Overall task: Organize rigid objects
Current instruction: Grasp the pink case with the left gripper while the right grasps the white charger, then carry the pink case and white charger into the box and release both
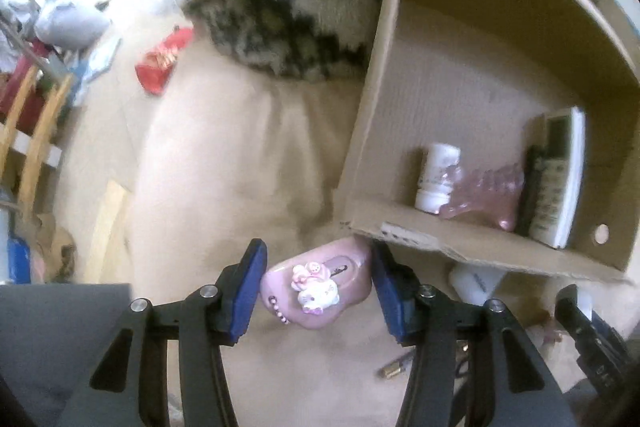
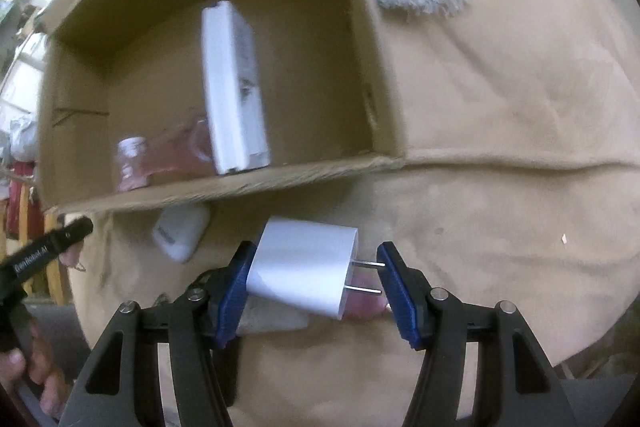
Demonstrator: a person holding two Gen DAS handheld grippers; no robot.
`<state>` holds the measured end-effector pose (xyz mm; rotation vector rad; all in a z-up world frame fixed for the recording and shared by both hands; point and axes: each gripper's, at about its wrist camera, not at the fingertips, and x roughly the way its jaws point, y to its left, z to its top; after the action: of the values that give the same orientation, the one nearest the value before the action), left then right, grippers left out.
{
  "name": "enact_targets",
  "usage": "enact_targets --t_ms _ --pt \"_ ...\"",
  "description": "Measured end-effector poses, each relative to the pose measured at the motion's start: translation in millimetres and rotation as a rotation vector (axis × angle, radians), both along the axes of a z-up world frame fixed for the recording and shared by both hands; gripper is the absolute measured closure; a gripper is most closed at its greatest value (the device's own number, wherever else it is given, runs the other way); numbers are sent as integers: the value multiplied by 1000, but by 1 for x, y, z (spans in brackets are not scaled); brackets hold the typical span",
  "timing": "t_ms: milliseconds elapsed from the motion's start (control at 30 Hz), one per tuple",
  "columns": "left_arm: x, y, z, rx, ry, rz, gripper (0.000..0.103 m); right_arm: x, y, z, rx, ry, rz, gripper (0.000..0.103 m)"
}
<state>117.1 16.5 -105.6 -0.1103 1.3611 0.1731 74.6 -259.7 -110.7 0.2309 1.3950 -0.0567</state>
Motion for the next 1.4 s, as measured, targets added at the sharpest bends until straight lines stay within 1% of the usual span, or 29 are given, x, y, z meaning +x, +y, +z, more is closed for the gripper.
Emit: enact_targets --t_ms 67,167,233,367,433,500,633,667,900,967,1033,1167,1400 --pt "-8 4 18 1 -19 -9 54 -5 7 12 3 -25 28 38" --pt "-18 5 35 -12 -36 -8 54 -14 18 23 10 -59 69 38" --pt "-25 10 46 -11 -48 -12 54 -18 21 31 18 -75 75 38" --pt "-33 7 63 -9 -73 -24 54 -8 24 47 52 -100 88 38" --pt "-32 0 66 -9 -90 -32 54 -10 23 56 69 -116 93 38" --pt "-36 -4 77 -10 -105 -44 54 -11 23 69 82 -132 102 38" --pt "-31 -12 93 -13 -147 -73 54 -9 25 85 108 -169 129 38" --pt "-27 -11 90 -10 -156 -79 54 -8 26 90 113 -178 135 38" --pt "-10 -26 107 7 -224 -126 54 9 33 104 138 -233 170 38" --pt "-2 -30 107 2 -237 -150 54 17 33 104 180 -233 172 38" --pt "5 -33 106 7 -243 -165 54 25 34 104 196 -238 168 38" --pt "20 -35 101 -11 -242 -174 54 39 36 102 188 -255 185 38" --pt "43 -41 91 -22 -248 -206 54 71 33 96 190 -263 177 38"
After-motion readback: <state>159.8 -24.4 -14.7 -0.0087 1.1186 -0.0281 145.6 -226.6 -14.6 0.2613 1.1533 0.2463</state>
